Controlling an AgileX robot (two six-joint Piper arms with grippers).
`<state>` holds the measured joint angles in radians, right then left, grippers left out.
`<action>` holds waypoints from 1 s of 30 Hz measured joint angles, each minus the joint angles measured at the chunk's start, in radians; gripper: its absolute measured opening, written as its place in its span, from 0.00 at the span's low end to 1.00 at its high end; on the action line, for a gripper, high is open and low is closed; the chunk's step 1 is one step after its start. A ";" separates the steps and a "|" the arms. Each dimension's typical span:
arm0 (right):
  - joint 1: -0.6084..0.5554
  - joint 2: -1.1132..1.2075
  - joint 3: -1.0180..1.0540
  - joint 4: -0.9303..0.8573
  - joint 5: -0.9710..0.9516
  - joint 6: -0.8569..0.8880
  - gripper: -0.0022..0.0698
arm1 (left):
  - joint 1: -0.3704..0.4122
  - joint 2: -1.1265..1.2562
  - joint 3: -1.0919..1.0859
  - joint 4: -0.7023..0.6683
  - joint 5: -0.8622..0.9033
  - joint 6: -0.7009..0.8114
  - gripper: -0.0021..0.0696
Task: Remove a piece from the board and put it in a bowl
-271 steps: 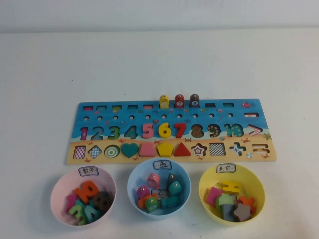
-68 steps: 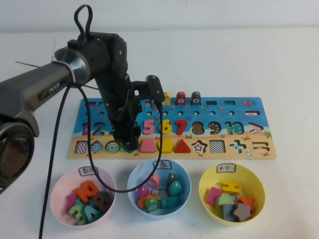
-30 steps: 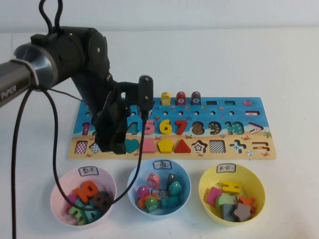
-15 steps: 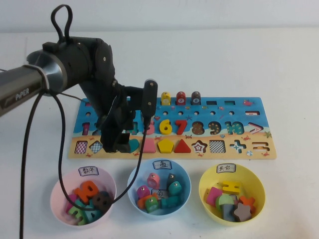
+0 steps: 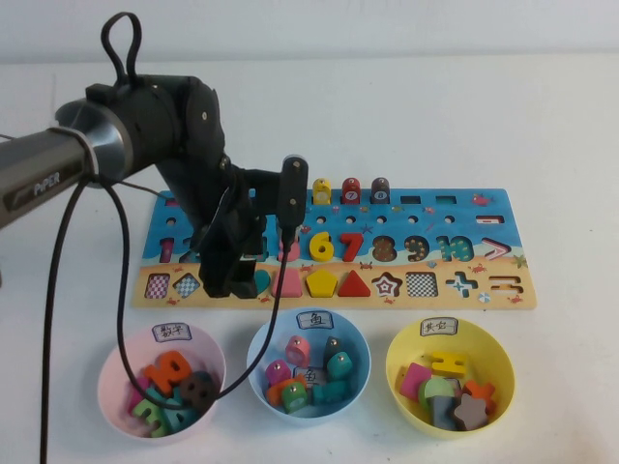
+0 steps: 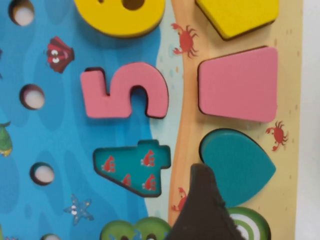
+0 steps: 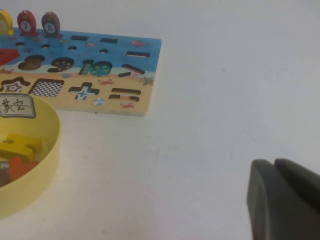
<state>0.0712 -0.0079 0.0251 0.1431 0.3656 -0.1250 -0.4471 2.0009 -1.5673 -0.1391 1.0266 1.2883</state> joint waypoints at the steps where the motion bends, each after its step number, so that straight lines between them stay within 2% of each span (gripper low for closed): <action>1: 0.000 0.000 0.000 0.000 0.000 0.000 0.01 | 0.000 0.002 0.000 0.000 0.000 0.002 0.64; 30: 0.000 0.000 0.000 0.000 0.000 0.000 0.01 | 0.000 0.043 0.000 -0.010 -0.011 0.002 0.64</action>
<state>0.0712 -0.0079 0.0251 0.1431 0.3656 -0.1250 -0.4471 2.0434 -1.5673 -0.1490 1.0153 1.2898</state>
